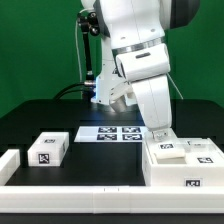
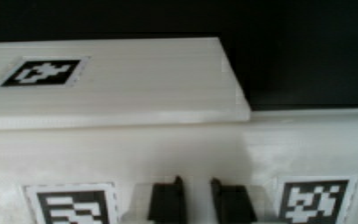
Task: Assemble cabinet
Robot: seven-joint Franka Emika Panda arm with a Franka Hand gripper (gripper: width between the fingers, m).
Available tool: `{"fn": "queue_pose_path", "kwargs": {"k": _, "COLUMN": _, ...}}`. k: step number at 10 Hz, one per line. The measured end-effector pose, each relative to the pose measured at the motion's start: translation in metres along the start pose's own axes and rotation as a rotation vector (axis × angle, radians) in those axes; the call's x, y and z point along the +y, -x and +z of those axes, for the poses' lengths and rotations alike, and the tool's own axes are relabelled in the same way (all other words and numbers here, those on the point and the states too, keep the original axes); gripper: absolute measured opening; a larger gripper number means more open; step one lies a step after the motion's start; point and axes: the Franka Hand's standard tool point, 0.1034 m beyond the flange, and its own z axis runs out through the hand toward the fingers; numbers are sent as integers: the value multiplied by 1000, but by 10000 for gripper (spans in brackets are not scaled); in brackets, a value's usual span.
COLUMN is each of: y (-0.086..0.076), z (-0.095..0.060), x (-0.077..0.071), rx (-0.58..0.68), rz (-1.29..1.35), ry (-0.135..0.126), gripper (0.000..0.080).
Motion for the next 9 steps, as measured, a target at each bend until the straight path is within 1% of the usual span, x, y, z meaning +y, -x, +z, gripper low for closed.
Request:
{"fn": "queue_pose_path", "kwargs": {"k": 3, "y": 0, "z": 0, "x": 1, "rx": 1, "rz": 1, "ry": 1, "gripper": 62}}
{"fn": "queue_pose_path", "kwargs": {"k": 4, "y": 0, "z": 0, "x": 7, "rx": 6, "rz": 4, "ry": 8, "gripper": 62}}
{"fn": "queue_pose_path", "kwargs": {"k": 7, "y": 0, "z": -1, "x": 38, "rx": 31, "rz": 18, "ry": 38, "gripper": 62}}
{"fn": "queue_pose_path", "kwargs": {"k": 8, "y": 0, "z": -1, "x": 45, "rx": 38, "rz": 21, "ry": 46, "gripper": 62}}
{"fn": "queue_pose_path", "kwargs": {"k": 9, "y": 0, "z": 1, "x": 49, "rx": 44, "rz": 22, "ry": 41, "gripper": 62}}
